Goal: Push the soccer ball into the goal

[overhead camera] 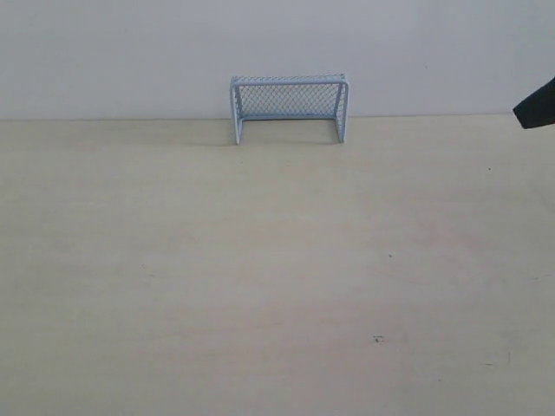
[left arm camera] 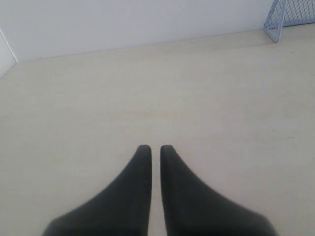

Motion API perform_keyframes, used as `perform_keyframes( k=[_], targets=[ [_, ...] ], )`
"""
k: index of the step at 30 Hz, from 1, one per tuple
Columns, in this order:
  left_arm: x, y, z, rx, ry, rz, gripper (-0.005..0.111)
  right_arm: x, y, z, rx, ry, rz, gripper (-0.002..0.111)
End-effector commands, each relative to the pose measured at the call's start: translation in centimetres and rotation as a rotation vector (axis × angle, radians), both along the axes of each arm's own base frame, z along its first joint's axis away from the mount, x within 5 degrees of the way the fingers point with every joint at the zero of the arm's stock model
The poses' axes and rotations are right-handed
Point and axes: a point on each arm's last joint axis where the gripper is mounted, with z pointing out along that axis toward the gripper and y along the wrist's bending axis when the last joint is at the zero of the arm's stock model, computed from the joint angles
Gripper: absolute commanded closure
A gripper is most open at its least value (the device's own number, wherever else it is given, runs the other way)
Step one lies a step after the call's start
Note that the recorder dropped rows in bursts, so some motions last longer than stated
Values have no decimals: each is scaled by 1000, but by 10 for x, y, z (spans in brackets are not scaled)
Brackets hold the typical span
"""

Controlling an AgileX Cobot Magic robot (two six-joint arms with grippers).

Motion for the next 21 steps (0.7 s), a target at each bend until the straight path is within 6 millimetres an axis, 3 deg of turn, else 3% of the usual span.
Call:
perform_keyframes(
  k=[1,11,13,16,21],
  targets=[
    [0,-1,1,-8,-3,-6,100,-9,3,15,44,-66,-33,108],
    [0,-1,1,-8,-3,-6,100,-23,4,39,83,-215,-98,108],
    [0,-1,1,-8,-3,-6,100,-26,1,32,94,-271,-181,108],
    [0,-1,1,-8,-3,-6,100,-40,-5,5,81,-311,-305,108],
    [0,-1,1,-8,-3,-6,100,-67,-12,-14,57,-401,-433,108]
  ],
)
